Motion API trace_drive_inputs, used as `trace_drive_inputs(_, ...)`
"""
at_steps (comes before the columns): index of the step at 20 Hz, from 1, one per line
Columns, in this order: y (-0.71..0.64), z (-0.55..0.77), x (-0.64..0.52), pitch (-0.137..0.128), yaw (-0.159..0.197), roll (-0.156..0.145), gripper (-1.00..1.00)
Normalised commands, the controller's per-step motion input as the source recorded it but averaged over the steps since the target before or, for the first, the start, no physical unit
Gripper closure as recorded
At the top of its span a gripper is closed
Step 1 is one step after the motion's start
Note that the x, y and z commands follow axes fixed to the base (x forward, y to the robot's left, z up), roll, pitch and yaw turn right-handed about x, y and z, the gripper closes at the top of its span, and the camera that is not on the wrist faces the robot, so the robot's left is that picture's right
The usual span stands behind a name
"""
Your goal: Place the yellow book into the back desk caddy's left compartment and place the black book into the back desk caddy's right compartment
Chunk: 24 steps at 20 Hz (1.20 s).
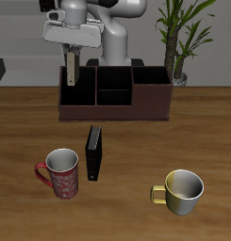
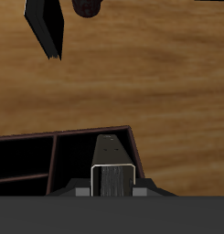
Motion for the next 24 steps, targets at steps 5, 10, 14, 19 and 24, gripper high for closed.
trace_drive_inputs(5, 0.02, -0.20, 0.04, 0.016, -0.008, -0.001, 1.00)
trace_drive_inputs(10, 0.01, -0.28, -0.02, 0.042, -0.008, -0.007, 1.00)
trace_drive_inputs(14, -0.01, -0.11, -0.06, 0.010, -0.030, -0.001, 1.00)
trace_drive_inputs(19, 0.03, -0.26, -0.05, 0.030, -0.006, 0.006, 1.00)
trace_drive_inputs(24, -0.01, -0.24, 0.02, 0.031, -0.030, -0.007, 1.00)
